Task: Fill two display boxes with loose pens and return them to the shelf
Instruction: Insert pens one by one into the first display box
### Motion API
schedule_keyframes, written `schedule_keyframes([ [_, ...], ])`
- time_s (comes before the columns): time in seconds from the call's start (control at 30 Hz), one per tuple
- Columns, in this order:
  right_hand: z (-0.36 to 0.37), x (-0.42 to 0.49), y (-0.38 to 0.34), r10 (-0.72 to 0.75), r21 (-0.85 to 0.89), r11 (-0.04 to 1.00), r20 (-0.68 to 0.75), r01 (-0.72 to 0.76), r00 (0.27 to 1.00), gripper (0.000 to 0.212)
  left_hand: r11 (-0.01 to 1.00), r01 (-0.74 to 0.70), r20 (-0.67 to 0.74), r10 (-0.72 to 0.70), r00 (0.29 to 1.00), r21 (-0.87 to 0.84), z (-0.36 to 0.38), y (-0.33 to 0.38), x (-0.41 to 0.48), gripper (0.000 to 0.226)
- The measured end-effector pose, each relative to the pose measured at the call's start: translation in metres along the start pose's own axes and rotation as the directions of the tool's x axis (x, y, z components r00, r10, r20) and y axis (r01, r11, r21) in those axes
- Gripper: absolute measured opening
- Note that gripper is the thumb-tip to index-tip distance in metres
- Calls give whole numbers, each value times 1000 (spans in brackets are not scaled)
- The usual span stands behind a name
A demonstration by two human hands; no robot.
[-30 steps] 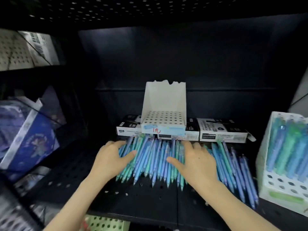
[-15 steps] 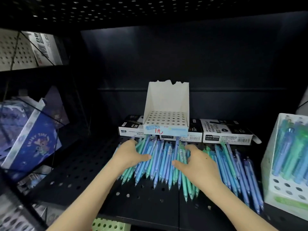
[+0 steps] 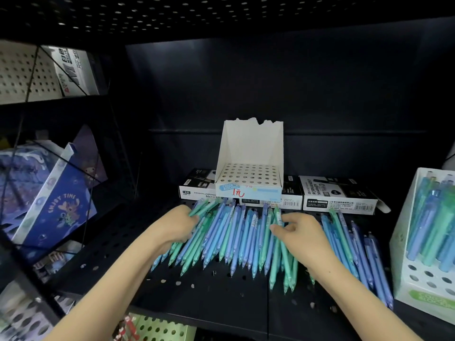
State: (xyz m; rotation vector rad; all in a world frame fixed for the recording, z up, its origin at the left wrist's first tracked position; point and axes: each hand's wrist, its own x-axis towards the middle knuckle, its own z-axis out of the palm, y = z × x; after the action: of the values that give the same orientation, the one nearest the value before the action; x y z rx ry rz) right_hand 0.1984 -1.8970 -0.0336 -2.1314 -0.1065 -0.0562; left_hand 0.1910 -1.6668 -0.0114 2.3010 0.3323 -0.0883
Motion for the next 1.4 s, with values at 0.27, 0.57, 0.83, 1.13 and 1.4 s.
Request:
schedule_keyframes([
  [0.27,-3,3,1,49,270,962,-16,-43,999,42,866,116,64,-97,993,-487,-21,-25,-38,23],
  [0.57,-12,-9,-13,19,505,863,20,-27,1000,21,457,229,245,-24,969,-859,-28,-25,-67,25],
  [0.83,-37,-27,-19,-38,686,726,-18,40,999,18,300,287,354,200,914,-910,-8,9,-70,37],
  [1.13,-115,-76,4,-22,523,778,-529,347,848,18,281,172,287,447,847,-944,59,78,-54,33],
  [1.4,-175,-98,39,-234,-175,972,-776,156,586,23,257,300,394,520,758,-918,127,141,-55,17],
])
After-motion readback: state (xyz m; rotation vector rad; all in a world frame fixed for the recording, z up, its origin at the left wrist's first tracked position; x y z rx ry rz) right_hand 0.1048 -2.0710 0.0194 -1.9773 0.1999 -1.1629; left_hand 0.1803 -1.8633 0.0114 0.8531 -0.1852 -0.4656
